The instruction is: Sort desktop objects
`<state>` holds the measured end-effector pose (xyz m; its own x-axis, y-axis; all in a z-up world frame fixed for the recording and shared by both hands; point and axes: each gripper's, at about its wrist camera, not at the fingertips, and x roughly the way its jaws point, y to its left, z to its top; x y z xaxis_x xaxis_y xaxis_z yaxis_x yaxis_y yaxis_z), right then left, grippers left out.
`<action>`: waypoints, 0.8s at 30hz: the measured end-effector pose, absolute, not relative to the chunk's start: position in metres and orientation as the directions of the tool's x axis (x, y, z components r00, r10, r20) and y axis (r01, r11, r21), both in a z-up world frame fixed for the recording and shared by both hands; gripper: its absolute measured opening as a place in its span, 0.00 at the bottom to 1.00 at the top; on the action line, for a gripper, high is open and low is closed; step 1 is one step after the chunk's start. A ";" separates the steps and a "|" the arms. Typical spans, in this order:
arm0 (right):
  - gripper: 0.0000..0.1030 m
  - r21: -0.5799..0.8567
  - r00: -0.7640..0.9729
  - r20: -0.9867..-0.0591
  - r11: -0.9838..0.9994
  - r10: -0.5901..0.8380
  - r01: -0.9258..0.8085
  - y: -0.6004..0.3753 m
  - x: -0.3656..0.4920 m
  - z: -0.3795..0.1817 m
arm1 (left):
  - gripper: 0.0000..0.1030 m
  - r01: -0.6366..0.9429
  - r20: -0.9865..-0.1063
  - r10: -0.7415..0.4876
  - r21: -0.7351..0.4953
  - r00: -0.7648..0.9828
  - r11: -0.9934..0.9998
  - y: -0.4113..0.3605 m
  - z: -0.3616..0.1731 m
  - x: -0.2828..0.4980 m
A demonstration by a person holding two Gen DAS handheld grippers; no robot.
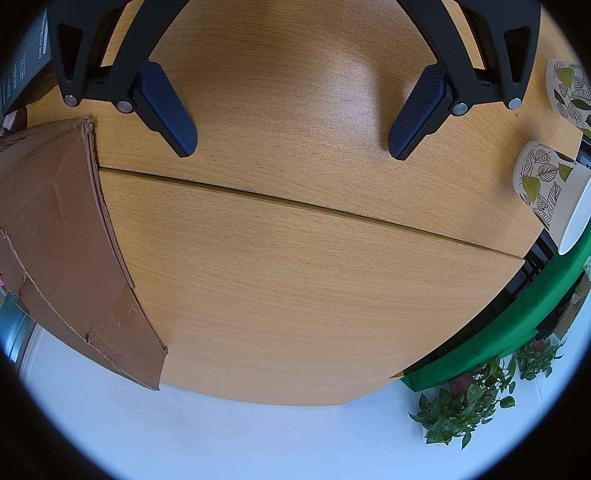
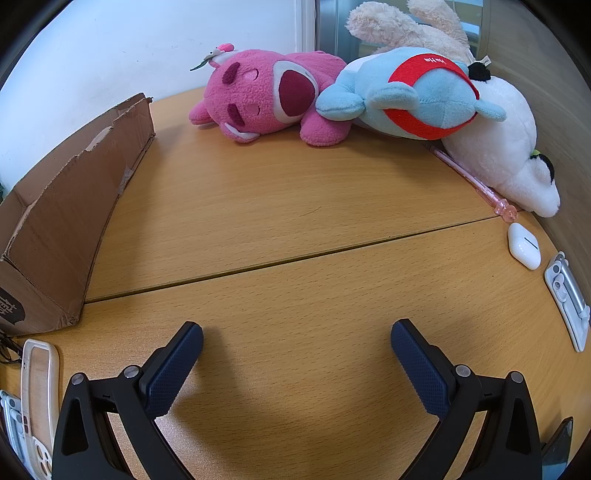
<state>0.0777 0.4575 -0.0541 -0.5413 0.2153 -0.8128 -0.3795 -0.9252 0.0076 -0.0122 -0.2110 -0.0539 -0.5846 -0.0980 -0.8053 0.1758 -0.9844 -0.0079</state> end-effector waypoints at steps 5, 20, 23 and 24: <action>1.00 0.008 -0.539 -0.813 -0.921 0.220 -0.388 0.459 0.077 -0.055 | 1.00 0.176 -0.805 -0.098 -0.008 -0.585 -0.984 -0.211 -0.054 -0.012; 1.00 0.010 -0.664 -0.724 -0.959 0.189 -0.284 0.400 0.121 -0.013 | 0.99 0.192 -0.807 -0.111 -0.003 -0.580 -0.981 -0.209 -0.053 -0.013; 1.00 0.036 -0.741 -0.667 -0.990 0.077 -0.135 0.367 0.113 0.017 | 0.98 0.185 -0.698 -0.157 0.036 -0.698 -0.982 -0.190 -0.025 0.015; 1.00 0.057 -0.745 -0.666 -0.995 0.028 -0.087 0.360 0.107 0.021 | 0.99 0.172 -0.658 -0.156 0.041 -0.737 -0.984 -0.182 -0.012 0.025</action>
<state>0.1068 0.3603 0.0212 -0.7452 0.0275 -0.6663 -0.0875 -0.9946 0.0567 0.0250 -0.1825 -0.0119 -0.7371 -0.1557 -0.6576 0.1717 -0.9843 0.0405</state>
